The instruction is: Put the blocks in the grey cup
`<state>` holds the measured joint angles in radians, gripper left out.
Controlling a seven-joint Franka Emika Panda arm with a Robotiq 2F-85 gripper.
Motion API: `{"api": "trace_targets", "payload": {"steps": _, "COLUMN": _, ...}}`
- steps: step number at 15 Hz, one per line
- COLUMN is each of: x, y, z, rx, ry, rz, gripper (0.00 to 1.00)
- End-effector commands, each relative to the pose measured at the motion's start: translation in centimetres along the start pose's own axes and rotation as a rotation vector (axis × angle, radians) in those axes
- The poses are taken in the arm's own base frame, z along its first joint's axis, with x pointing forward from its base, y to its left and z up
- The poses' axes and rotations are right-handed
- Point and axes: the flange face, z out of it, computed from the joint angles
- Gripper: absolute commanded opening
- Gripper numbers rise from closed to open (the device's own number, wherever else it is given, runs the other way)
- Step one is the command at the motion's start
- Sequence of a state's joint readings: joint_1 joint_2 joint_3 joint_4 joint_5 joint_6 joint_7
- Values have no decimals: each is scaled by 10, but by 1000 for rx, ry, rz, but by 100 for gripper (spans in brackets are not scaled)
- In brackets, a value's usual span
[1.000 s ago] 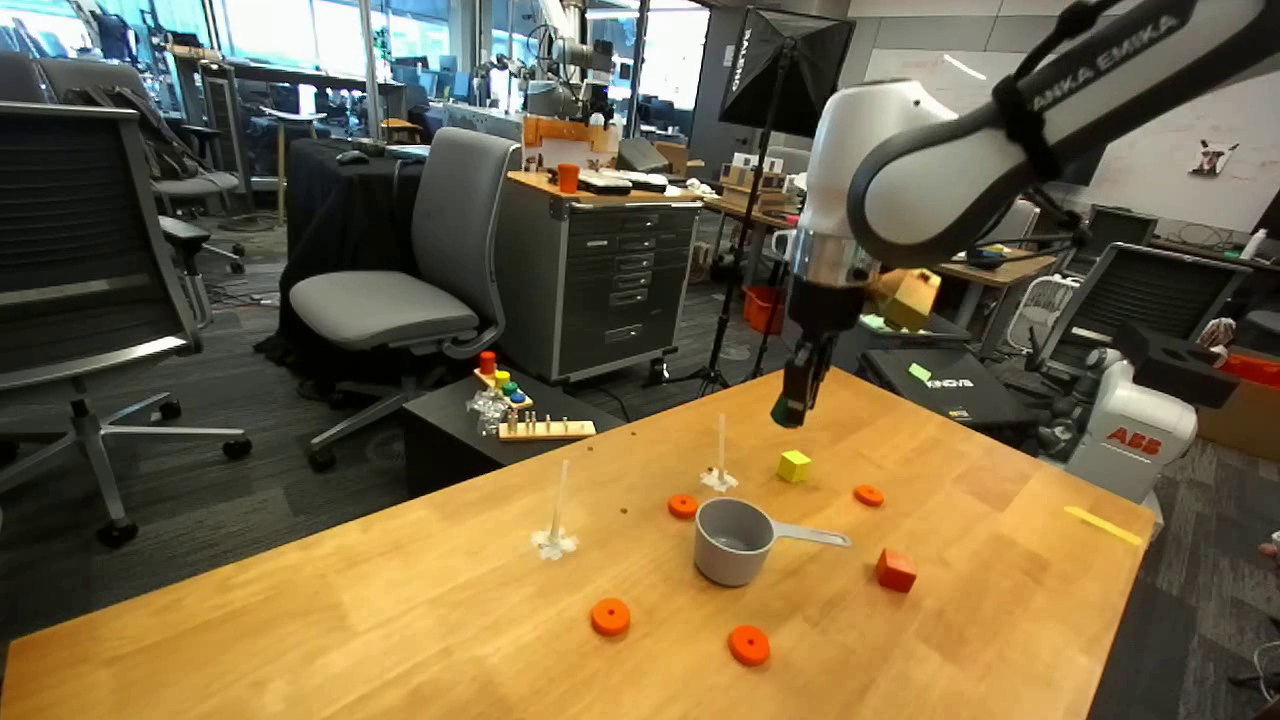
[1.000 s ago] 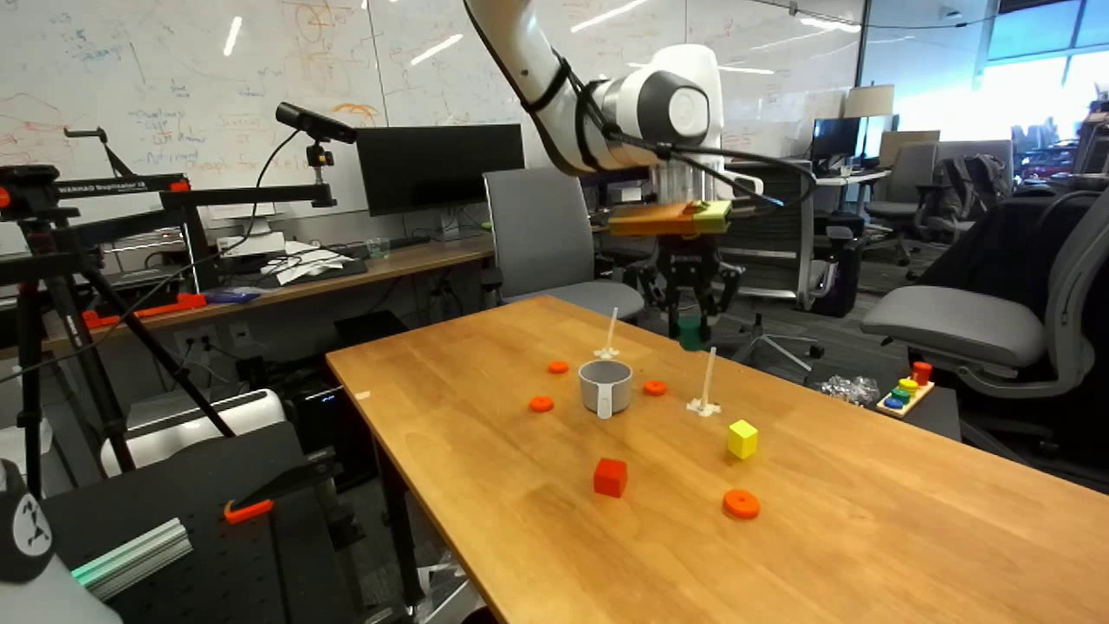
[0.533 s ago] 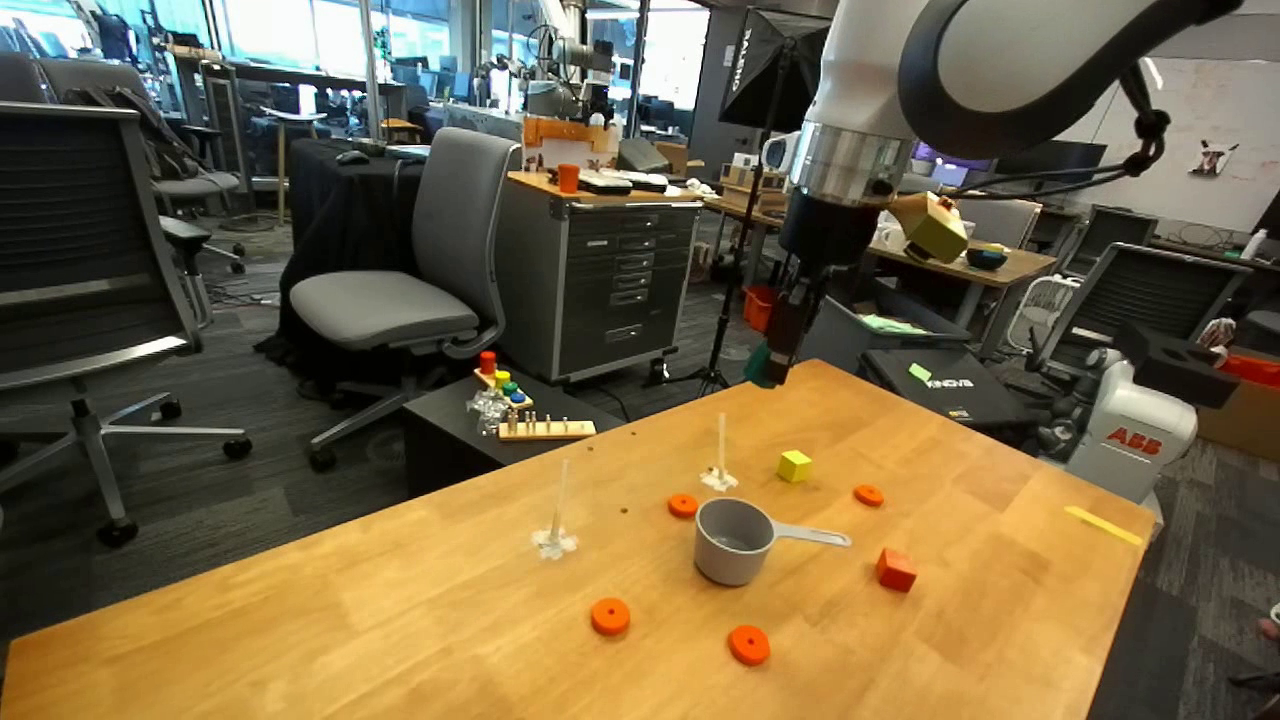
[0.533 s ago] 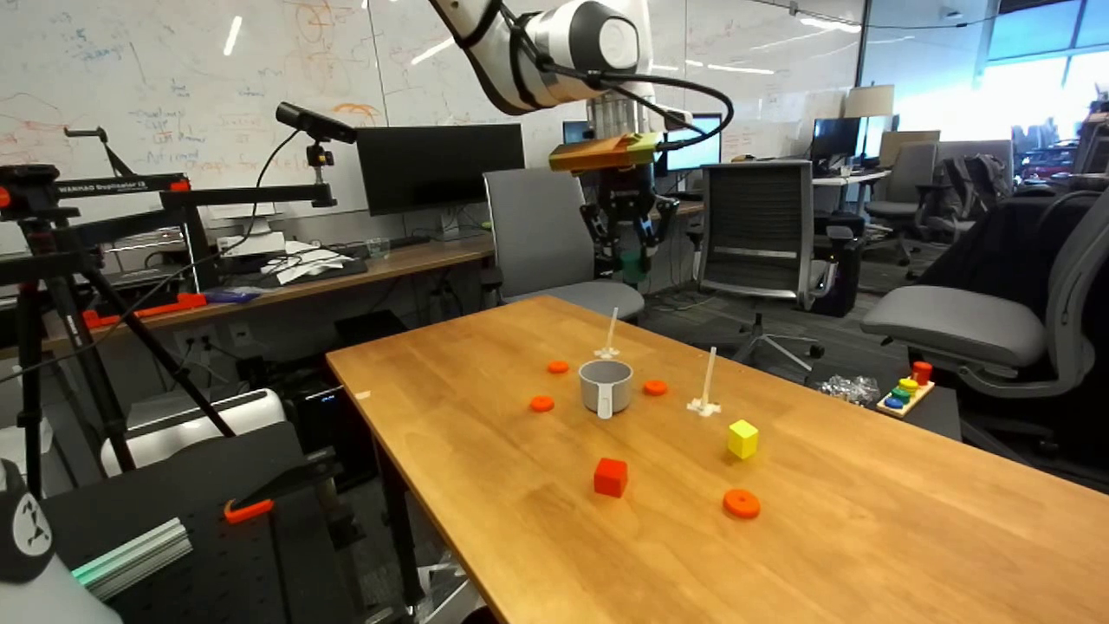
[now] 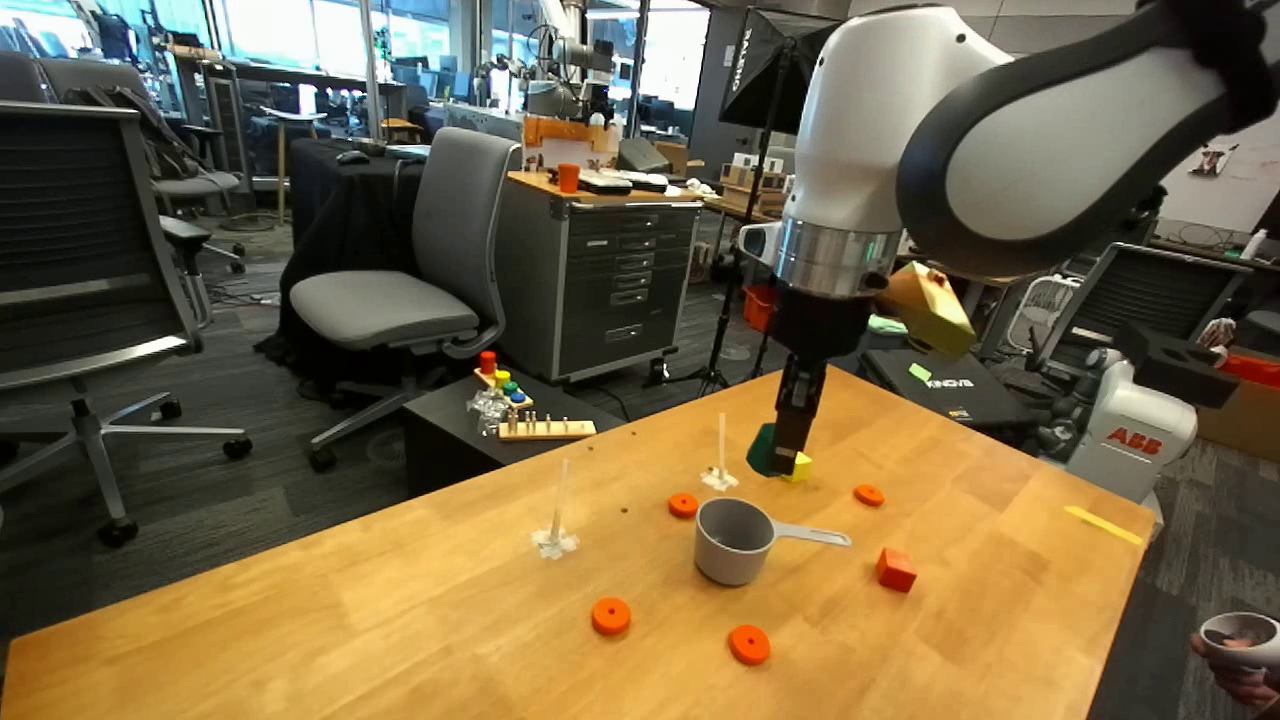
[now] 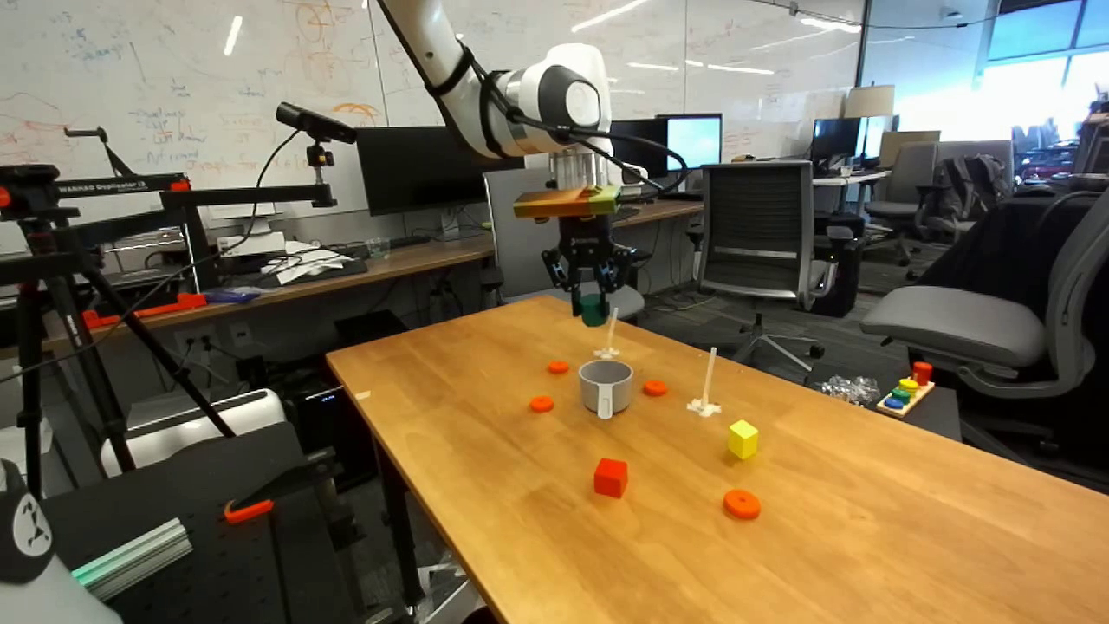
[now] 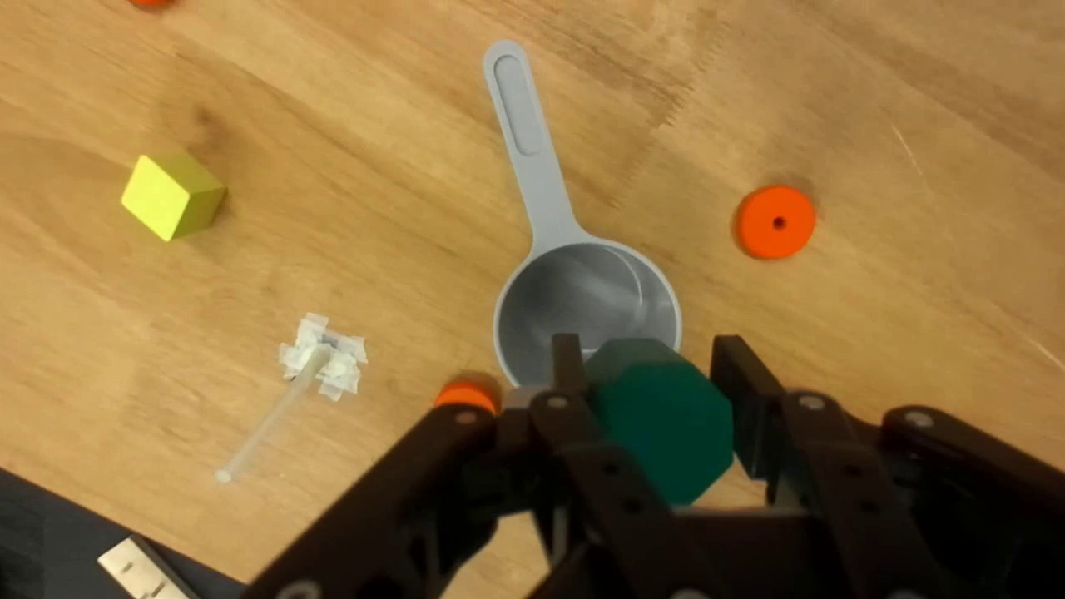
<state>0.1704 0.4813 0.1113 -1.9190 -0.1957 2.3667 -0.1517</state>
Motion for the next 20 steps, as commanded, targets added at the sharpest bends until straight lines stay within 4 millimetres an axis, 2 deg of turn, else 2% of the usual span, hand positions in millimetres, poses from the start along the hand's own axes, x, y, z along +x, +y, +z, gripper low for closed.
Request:
{"api": "trace_targets", "payload": {"steps": 1, "x": 10, "y": 4, "z": 18, "rx": -33, "ry": 2, "rz": -11, "gripper": 17}}
{"api": "trace_targets", "payload": {"steps": 6, "x": 20, "y": 10, "z": 47, "rx": -41, "ry": -15, "rz": -21, "gripper": 17}}
{"api": "trace_targets", "payload": {"steps": 9, "x": 31, "y": 6, "z": 55, "rx": -41, "ry": -15, "rz": -26, "gripper": 17}}
{"api": "trace_targets", "payload": {"steps": 10, "x": 35, "y": 4, "z": 56, "rx": -41, "ry": -16, "rz": -23, "gripper": 67}}
{"api": "trace_targets", "payload": {"steps": 11, "x": 38, "y": 2, "z": 58, "rx": -41, "ry": -17, "rz": -20, "gripper": 69}}
{"api": "trace_targets", "payload": {"steps": 12, "x": 39, "y": 0, "z": 58, "rx": -39, "ry": -14, "rz": -24, "gripper": 74}}
{"api": "trace_targets", "payload": {"steps": 15, "x": 32, "y": 7, "z": 52, "rx": -31, "ry": -13, "rz": -12, "gripper": 97}}
{"api": "trace_targets", "payload": {"steps": 17, "x": 21, "y": 26, "z": 49, "rx": -47, "ry": -20, "rz": 8, "gripper": 100}}
{"api": "trace_targets", "payload": {"steps": 20, "x": 0, "y": 79, "z": 41, "rx": -81, "ry": -24, "rz": 93, "gripper": 100}}
